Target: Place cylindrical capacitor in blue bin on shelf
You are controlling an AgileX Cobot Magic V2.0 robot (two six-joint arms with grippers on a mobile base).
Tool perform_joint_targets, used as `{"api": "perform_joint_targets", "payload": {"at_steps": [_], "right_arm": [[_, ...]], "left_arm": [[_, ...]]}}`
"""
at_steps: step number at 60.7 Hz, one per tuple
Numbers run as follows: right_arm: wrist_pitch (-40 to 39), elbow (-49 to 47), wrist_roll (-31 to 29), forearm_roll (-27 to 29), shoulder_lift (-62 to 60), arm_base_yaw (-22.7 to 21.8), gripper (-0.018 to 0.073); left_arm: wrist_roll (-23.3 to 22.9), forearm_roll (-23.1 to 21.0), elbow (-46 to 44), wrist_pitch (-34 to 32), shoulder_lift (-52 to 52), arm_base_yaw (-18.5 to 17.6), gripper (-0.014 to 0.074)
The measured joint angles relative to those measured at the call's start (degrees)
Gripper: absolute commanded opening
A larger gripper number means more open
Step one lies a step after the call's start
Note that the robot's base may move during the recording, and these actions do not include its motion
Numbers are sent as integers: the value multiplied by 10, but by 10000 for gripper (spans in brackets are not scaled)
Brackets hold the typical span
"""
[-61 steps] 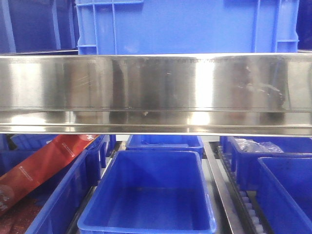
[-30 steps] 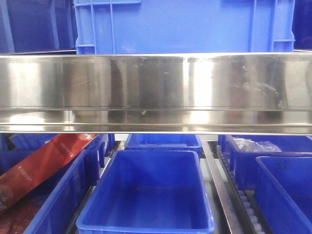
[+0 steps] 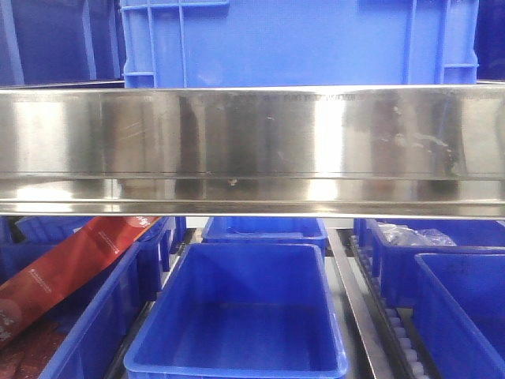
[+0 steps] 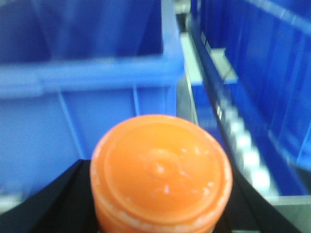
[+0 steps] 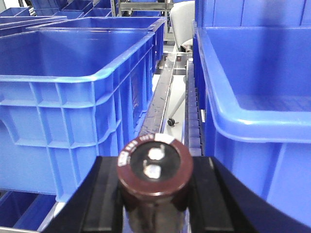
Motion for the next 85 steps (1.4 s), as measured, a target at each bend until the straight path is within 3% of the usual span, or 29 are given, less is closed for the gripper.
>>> {"api": "perform_joint_targets", "payload": {"at_steps": [10, 16, 22, 29, 42, 53, 63, 66, 70, 82, 85], "right_arm": [[0, 0, 0, 0, 0, 0, -158], [0, 0, 0, 0, 0, 0, -158], [0, 0, 0, 0, 0, 0, -158], [-5, 0, 0, 0, 0, 0, -158], [-8, 0, 0, 0, 0, 0, -158], [-16, 0, 0, 0, 0, 0, -158], [-17, 0, 0, 0, 0, 0, -158], [-17, 0, 0, 0, 0, 0, -158], [-17, 0, 0, 0, 0, 0, -158], [-18, 0, 0, 0, 0, 0, -158], [-18, 0, 0, 0, 0, 0, -158]], "left_arm": [[0, -1, -67, -13, 49, 0, -111], [0, -1, -157, -1, 120, -16, -111], [11, -1, -253, 15, 198, -53, -111], [36, -1, -360, 27, 300, -120, -111], [44, -1, -508, 28, 460, -214, -111], [44, -1, -577, 14, 581, -263, -111], [44, -2, -586, -10, 646, -279, -96], [44, -2, -586, -11, 659, -280, -56], [44, -2, -586, -11, 673, -280, 69], [44, -13, -586, -11, 684, -280, 613], [44, -16, -590, -11, 684, -280, 609]]}}
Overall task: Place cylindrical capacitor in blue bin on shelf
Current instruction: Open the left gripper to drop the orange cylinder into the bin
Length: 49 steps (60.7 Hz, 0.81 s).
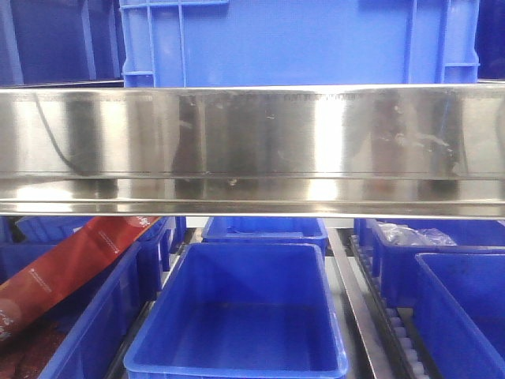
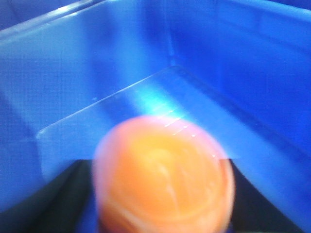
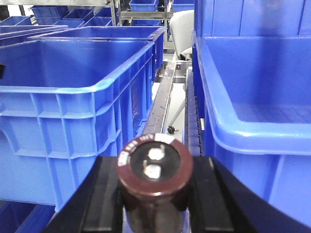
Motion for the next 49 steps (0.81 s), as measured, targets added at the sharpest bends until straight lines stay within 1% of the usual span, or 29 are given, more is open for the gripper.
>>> {"api": "perform_joint_targets", "payload": {"at_steps": [7, 15, 20, 25, 28, 30, 34, 42, 49], "right_arm": [[0, 0, 0, 0, 0, 0, -158], [-5, 0, 0, 0, 0, 0, -158], [-7, 0, 0, 0, 0, 0, -158], [-9, 0, 0, 0, 0, 0, -158], [-9, 0, 0, 0, 0, 0, -158], [-10, 0, 0, 0, 0, 0, -158], [-10, 0, 0, 0, 0, 0, -158], [-10, 0, 0, 0, 0, 0, -158], [-10, 0, 0, 0, 0, 0, -158]], "left_arm": [[0, -6, -12, 4, 0, 0, 511], [0, -13, -38, 43, 0, 0, 380], [0, -14, -57, 73, -7, 0, 280], [0, -14, -66, 104, -24, 0, 157], [0, -14, -68, 119, -36, 0, 104], [0, -14, -69, 138, -49, 1, 52], [0, -15, -70, 169, -71, 5, -23], [0, -14, -43, 206, -126, 18, -106], [0, -15, 27, 208, -186, 35, -111]]}}
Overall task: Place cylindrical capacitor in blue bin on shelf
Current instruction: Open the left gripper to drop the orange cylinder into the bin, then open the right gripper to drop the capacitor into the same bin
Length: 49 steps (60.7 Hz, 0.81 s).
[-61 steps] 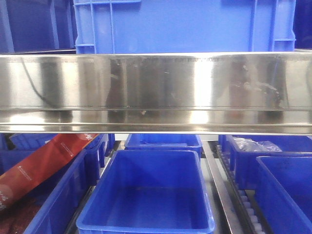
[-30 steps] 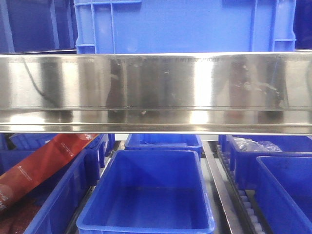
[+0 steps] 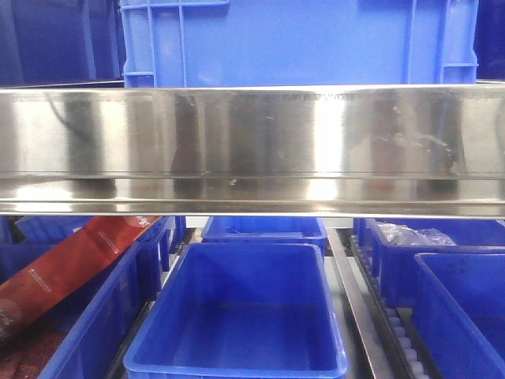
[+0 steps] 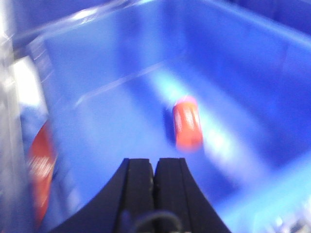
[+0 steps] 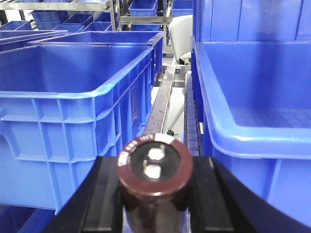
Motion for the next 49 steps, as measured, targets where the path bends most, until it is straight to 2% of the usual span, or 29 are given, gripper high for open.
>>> {"api": "perform_joint_targets", "payload": {"at_steps": [17, 29, 39, 49], "right_arm": [[0, 0, 0, 0, 0, 0, -158], [15, -20, 0, -3, 19, 0, -158], [30, -104, -13, -10, 80, 18, -158], [47, -231, -19, -30, 189, 75, -158]], "left_arm": [[-1, -39, 253, -74, -210, 68, -111], [-30, -43, 380, -83, -348, 128, -111], [-34, -43, 449, -85, -444, 170, -111], [-35, -45, 493, -84, -502, 188, -111]]}}
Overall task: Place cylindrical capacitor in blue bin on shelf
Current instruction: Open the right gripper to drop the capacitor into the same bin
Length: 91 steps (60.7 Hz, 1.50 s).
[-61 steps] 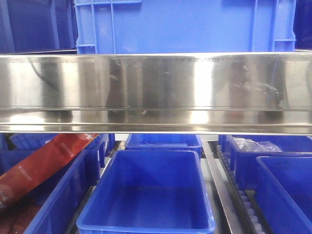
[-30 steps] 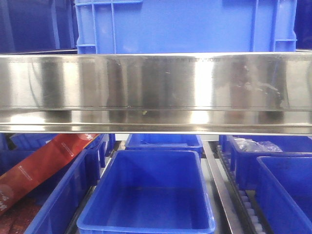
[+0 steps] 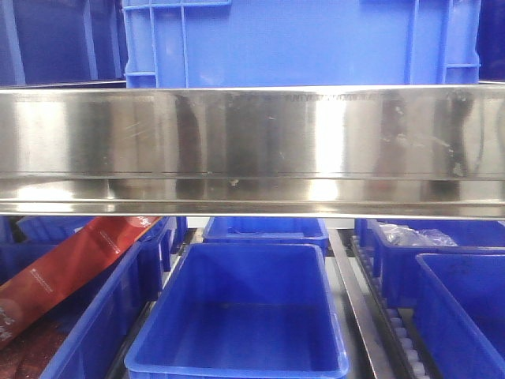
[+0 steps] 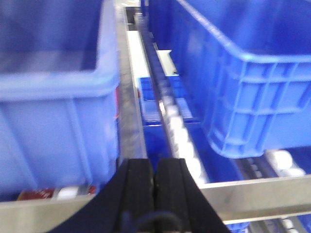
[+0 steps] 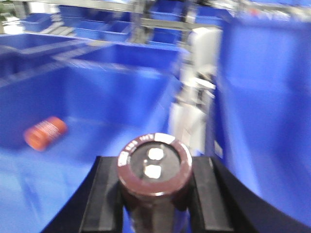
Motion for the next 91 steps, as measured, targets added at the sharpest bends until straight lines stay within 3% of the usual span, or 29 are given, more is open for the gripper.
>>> {"api": "perform_joint_targets", "payload": {"at_steps": [14, 31, 46, 71, 73, 76, 79, 82, 85, 91], "right_arm": [[67, -219, -17, -9, 213, 80, -158], [199, -426, -20, 23, 445, 93, -158], [241, -475, -16, 27, 541, 93, -158], [282, -478, -14, 27, 554, 93, -151], [283, -478, -14, 27, 554, 93, -120], [283, -478, -14, 27, 554, 93, -3], [283, -478, -14, 27, 554, 93, 177], [283, -478, -14, 27, 554, 93, 413], [283, -478, -14, 28, 554, 93, 564], [283, -479, -14, 28, 554, 93, 568]], "left_arm": [[0, -23, 29, 5, -18, 0, -111], [0, -31, 33, 7, -18, 0, -111], [0, -31, 33, 7, -18, 0, -111], [0, -31, 33, 7, -18, 0, -111], [0, -31, 33, 7, -18, 0, -111], [0, -31, 33, 7, -18, 0, -111], [0, -31, 33, 7, -18, 0, -111], [0, -31, 33, 7, -18, 0, -111], [0, -31, 33, 7, -18, 0, -111], [0, -31, 33, 7, -18, 0, -111]]}}
